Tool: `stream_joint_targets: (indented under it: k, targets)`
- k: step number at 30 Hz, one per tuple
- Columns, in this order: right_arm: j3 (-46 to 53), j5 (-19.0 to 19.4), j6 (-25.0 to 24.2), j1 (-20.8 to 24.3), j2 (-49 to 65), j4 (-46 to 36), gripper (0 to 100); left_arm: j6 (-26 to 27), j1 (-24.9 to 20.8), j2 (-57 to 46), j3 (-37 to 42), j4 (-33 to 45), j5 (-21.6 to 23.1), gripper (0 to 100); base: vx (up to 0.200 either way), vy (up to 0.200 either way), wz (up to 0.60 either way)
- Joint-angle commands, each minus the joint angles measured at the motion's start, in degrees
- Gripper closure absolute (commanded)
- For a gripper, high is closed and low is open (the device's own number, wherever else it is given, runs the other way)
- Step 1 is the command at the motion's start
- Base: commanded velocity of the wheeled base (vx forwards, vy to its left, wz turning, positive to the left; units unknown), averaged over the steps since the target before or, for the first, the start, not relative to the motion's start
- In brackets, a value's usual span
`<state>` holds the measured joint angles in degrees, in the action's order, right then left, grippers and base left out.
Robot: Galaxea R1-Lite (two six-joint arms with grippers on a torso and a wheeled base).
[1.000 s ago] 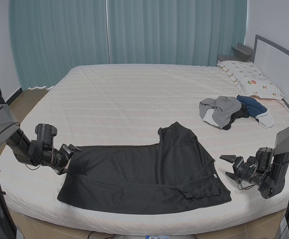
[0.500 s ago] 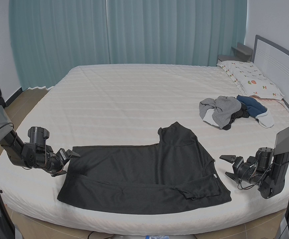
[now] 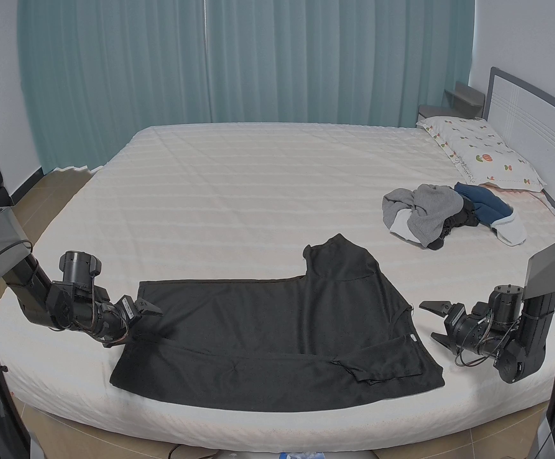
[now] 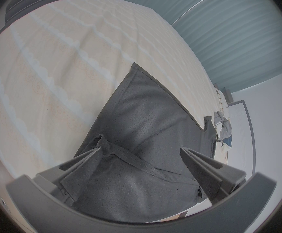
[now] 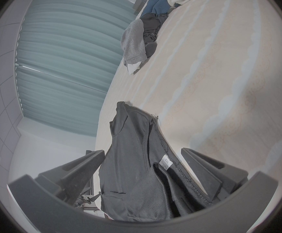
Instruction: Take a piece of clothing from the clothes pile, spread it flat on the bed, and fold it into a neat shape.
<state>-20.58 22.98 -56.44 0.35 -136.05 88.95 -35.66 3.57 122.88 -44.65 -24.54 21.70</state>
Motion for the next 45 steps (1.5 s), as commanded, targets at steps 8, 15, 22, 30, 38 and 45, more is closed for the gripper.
stream_joint_targets:
  k: [8, 15, 22, 30, 38, 45]
  targets:
    - [0.1, 0.0, 0.0, 0.1, -0.2, 0.4, 0, 0.6, -0.1, -0.9, 2.0, 0.4, -0.4, 0, 0.000, 0.000, 0.00]
    - [0.1, 0.0, 0.1, 0.1, -0.2, 0.4, 0, 2.5, -0.1, -2.2, 4.0, 0.8, -0.4, 0, 0.000, 0.000, 0.00]
    - [0.2, 0.0, 0.1, 0.1, -0.3, 0.4, 0, 2.6, -0.1, -0.9, 2.6, 0.5, -0.8, 0, 0.000, 0.000, 0.00]
    - [0.2, 0.0, 0.9, 0.1, -0.4, 0.4, 0, 2.8, -0.5, 1.0, 2.2, 0.2, -3.2, 0, 0.000, 0.000, 0.00]
    - [0.2, 0.0, 0.9, 0.1, -0.4, 0.4, 0, 2.8, -0.8, 1.7, 1.8, 0.0, -4.4, 100, 0.000, 0.000, 0.00]
    - [0.0, 0.0, 1.7, 0.1, -0.1, 0.3, 0, 2.6, -0.9, 1.2, 1.9, 0.4, -4.6, 100, 0.000, 0.000, 0.00]
